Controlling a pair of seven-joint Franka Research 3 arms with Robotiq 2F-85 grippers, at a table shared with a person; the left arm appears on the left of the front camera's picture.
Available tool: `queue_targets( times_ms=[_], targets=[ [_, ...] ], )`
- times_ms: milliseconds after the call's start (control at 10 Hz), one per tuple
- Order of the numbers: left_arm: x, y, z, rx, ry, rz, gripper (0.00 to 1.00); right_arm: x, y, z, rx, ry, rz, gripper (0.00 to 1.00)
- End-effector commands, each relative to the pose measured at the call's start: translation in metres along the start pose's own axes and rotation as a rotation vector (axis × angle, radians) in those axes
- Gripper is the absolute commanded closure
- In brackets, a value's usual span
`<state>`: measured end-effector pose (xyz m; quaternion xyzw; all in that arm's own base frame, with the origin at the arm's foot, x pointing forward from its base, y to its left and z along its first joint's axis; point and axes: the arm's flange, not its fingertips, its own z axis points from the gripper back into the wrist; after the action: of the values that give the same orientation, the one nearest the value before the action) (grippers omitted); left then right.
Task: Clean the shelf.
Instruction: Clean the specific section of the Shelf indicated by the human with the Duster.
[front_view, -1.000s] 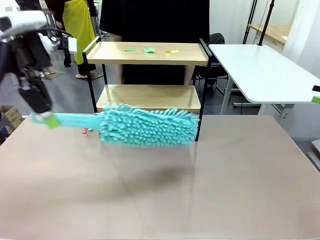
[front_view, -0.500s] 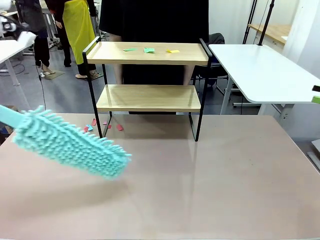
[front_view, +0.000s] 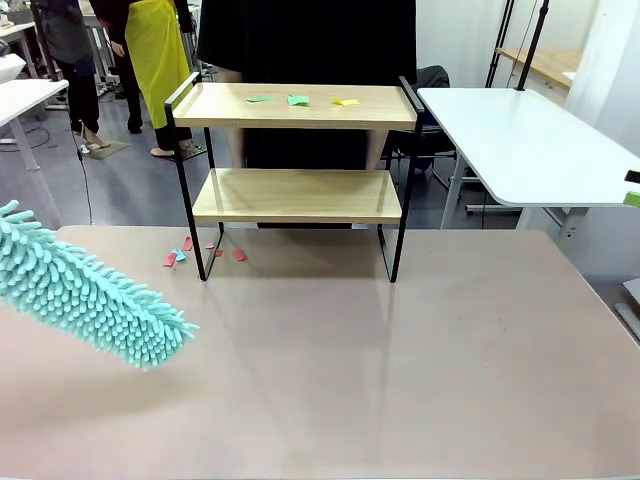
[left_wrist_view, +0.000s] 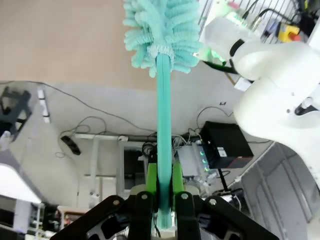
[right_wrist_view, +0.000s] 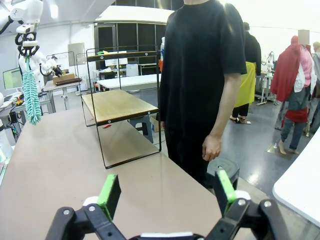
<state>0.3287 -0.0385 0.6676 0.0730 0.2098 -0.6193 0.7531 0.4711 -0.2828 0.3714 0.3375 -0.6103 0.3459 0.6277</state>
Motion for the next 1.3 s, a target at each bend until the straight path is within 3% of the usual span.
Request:
queue_targets(
  times_ms=[0, 1200],
  targets=[
    [-0.0002, -0.0015, -0.0031, -0.012, -0.017, 0.007, 0.86, 0.0068, 0.0024, -0.0025, -0.003, 0.032, -0.010, 0.00],
    [-0.0002, -0.0015, -0.0031, -0.012, -0.017, 0.007, 0.86, 0.0068, 0.0024, -0.0025, -0.003, 0.032, -0.010, 0.00]
  ],
)
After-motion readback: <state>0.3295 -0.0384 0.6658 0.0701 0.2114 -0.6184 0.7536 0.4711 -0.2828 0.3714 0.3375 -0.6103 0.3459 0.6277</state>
